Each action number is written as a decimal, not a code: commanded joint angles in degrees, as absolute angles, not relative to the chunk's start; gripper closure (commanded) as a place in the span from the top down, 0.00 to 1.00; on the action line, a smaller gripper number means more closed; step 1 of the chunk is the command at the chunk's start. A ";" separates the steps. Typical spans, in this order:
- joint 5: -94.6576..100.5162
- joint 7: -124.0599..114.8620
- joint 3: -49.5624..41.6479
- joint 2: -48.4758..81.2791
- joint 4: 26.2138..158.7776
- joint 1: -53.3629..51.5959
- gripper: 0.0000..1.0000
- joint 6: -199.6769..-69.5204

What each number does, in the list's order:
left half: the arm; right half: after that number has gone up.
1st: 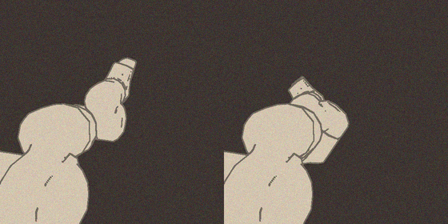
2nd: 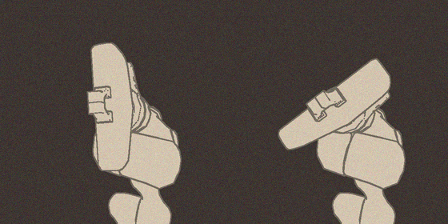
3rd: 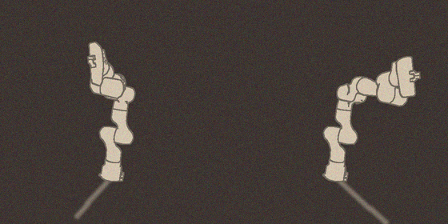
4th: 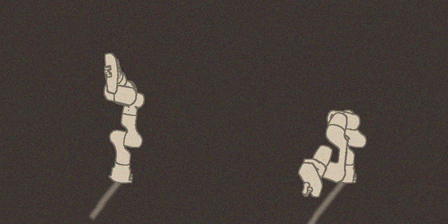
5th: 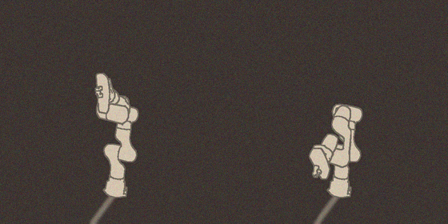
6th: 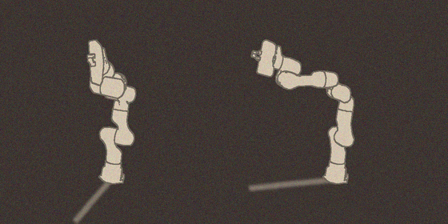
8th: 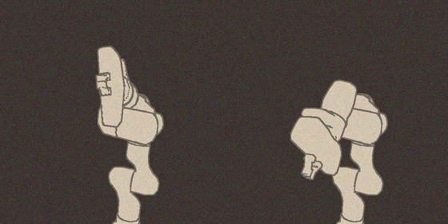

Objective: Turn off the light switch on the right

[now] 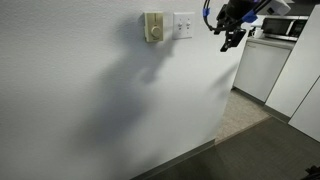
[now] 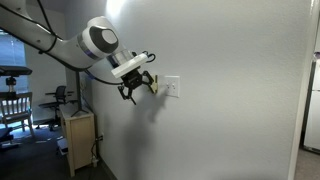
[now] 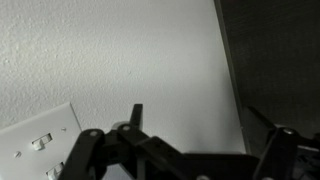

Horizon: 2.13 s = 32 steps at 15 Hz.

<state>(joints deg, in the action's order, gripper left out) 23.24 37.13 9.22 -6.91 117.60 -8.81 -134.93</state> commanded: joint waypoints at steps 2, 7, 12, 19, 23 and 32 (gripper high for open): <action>24.54 52.01 7.84 -1.49 109.55 -8.62 1.00 -130.49; 30.45 57.60 7.97 2.67 103.98 -8.40 1.00 -132.72; 33.38 53.89 8.01 2.57 104.14 -8.58 1.00 -134.68; 37.13 56.77 6.80 3.97 105.82 -7.15 1.00 -147.64; 34.48 61.27 6.04 4.58 105.65 -6.25 1.00 -151.10; 25.52 70.60 6.06 9.05 103.23 -5.31 1.00 -154.90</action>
